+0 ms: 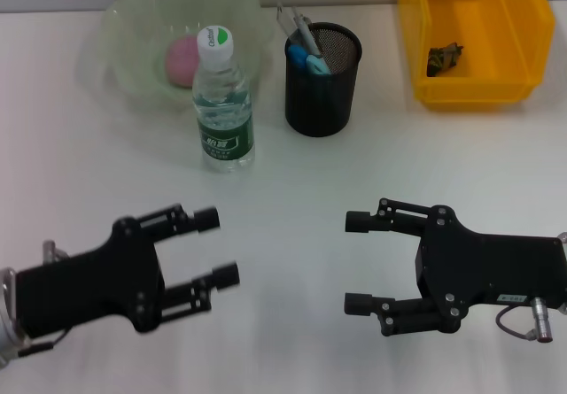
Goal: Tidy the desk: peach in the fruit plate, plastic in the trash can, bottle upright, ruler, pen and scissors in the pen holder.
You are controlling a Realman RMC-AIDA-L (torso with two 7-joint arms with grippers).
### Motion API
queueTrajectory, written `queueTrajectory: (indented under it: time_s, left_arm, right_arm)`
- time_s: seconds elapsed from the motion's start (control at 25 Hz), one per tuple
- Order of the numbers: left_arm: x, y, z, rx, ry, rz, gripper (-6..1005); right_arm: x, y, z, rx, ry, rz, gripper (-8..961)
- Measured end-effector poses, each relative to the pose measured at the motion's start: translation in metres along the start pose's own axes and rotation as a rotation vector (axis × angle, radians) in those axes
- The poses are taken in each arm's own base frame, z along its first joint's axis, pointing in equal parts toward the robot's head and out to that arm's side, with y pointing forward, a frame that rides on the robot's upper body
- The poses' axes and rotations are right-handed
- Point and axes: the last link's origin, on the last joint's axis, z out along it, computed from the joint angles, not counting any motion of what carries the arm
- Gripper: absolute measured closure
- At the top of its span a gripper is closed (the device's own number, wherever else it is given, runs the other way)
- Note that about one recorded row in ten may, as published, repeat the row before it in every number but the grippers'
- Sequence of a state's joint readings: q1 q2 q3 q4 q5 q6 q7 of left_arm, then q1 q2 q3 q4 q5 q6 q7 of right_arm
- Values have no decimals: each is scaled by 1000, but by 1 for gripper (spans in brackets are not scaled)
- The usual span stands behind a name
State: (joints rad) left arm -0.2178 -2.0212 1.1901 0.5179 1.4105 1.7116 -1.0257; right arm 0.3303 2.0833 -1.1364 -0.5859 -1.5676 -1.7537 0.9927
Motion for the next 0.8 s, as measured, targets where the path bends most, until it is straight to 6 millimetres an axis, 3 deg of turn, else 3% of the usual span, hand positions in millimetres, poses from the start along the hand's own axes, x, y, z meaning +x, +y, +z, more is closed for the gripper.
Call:
queueTrajectory:
  time_s: [0.8]
  left_arm:
    - [-11,6,6,-32,-57,-1,301]
  right_arm:
    - [9,0,7,10,3,31,112]
